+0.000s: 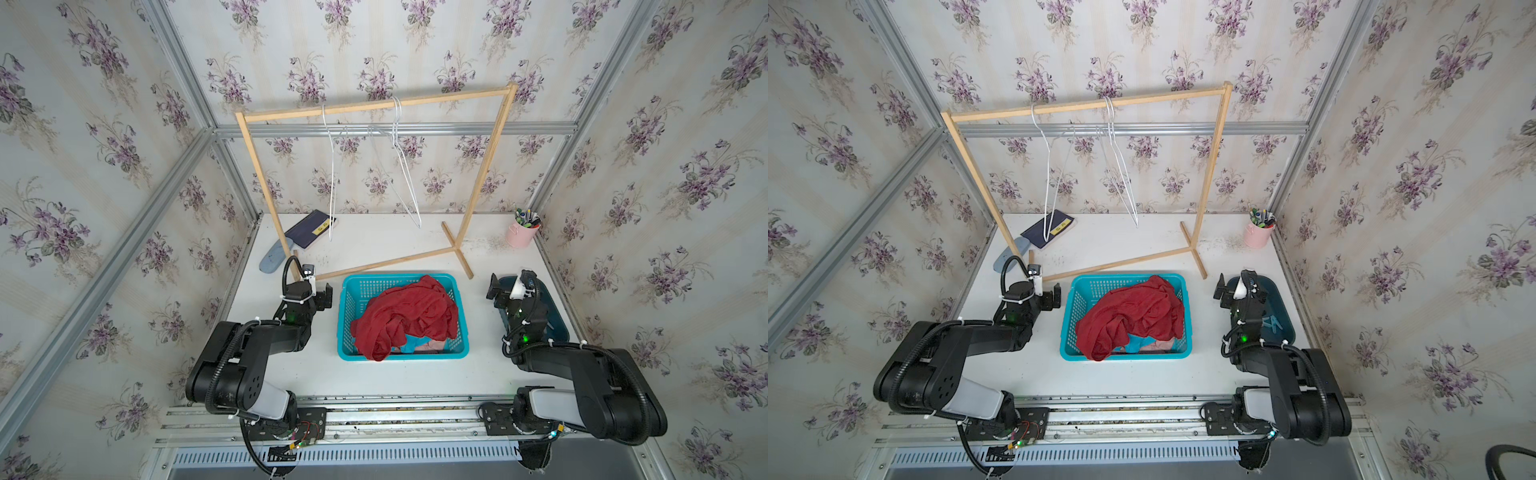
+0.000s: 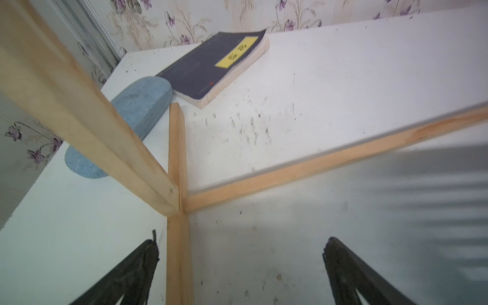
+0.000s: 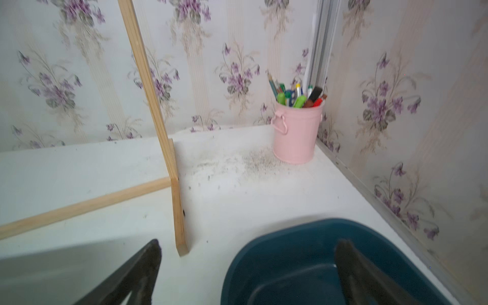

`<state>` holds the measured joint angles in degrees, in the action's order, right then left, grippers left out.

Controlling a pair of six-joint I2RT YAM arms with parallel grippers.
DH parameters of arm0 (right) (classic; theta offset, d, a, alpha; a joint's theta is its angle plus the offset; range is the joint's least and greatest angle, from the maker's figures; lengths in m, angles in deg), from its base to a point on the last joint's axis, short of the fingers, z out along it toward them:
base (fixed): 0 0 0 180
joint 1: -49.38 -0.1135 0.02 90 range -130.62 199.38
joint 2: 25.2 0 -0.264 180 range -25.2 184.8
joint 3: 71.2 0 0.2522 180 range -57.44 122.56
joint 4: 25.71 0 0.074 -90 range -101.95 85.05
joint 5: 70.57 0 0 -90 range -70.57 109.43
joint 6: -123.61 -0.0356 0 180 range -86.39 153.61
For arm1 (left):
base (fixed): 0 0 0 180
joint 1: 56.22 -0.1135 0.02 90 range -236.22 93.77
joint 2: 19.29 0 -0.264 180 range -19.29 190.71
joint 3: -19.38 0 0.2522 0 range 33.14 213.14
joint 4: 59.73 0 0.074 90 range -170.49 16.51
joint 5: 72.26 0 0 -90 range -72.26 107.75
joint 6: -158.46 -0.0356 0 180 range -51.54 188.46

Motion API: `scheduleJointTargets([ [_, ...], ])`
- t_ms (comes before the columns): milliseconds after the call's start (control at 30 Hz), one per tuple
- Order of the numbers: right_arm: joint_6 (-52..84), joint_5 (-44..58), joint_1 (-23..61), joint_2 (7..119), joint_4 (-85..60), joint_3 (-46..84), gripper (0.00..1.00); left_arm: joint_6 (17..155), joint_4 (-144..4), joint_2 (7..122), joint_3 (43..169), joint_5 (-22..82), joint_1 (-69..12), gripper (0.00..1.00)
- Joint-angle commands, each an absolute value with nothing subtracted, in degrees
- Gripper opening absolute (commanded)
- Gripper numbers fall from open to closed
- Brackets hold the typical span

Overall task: Remove the clothespins securing t-shirts to the hanger
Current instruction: Reset both arms

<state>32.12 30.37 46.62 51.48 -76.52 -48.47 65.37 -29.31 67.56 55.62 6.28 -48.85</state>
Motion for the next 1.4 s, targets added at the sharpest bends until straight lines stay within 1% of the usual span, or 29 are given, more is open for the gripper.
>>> scheduleJointTargets([
  [0,30.4,29.4,46.8,56.2,-85.5,-48.2,1.0,66.4,-29.8,67.2,57.3,7.1,-49.1,0.99],
  [67,31.3,26.8,46.8,61.8,-92.2,-49.1,1.0,66.3,-28.0,67.8,56.8,7.1,-49.2,0.99],
  [100,32.0,27.1,46.7,64.3,-96.9,-49.5,1.0,66.3,-28.5,67.5,57.0,7.1,-49.2,0.99],
  [133,31.6,27.6,46.7,63.3,-94.4,-49.1,1.0,66.3,-29.2,67.3,57.1,7.2,-49.2,0.99],
  [167,30.4,29.5,46.7,61.5,-87.0,-46.9,1.0,66.3,-29.0,67.4,57.1,7.2,-49.2,0.99],
  [200,30.0,30.5,46.7,62.6,-86.7,-46.3,1.0,66.3,-28.8,67.4,57.0,7.2,-49.2,0.99],
  [233,30.9,29.1,46.7,63.6,-90.6,-46.7,1.0,66.3,-28.8,67.3,57.0,7.2,-49.2,0.99],
  [300,30.5,29.0,46.7,62.1,-85.1,-45.6,1.0,66.2,-28.7,67.3,56.8,7.2,-49.2,0.99],
  [367,31.0,28.8,46.7,63.3,-90.1,-46.7,1.0,66.3,-28.8,67.3,56.9,7.2,-49.1,0.99],
  [433,30.3,30.0,46.7,62.0,-88.7,-47.2,1.0,66.3,-28.8,67.4,57.0,7.4,-49.1,0.99],
  [500,30.4,30.2,46.7,63.0,-94.8,-49.7,1.0,66.2,-28.9,67.4,57.0,7.4,-49.2,0.99],
  [633,30.2,30.3,46.7,62.2,-97.0,-51.5,1.0,66.3,-28.9,67.4,57.0,7.4,-49.1,0.99],
  [700,30.5,29.9,46.7,62.8,-95.3,-50.0,1.0,66.2,-29.0,67.4,57.0,7.5,-49.2,0.99],
  [767,30.8,29.2,46.7,62.5,-90.1,-47.7,1.0,66.2,-29.0,67.4,57.0,7.5,-49.2,0.99],
  [867,31.1,28.2,46.7,62.7,-88.3,-46.4,1.0,66.3,-28.9,67.4,57.1,7.5,-49.2,0.99],
  [1233,31.1,28.5,46.7,62.7,-90.8,-47.8,1.0,66.3,-29.0,67.5,57.1,7.5,-49.2,0.99],
  [1367,31.4,28.1,46.7,63.1,-88.9,-46.5,1.0,66.2,-28.9,67.5,57.1,7.5,-49.3,0.99],
])
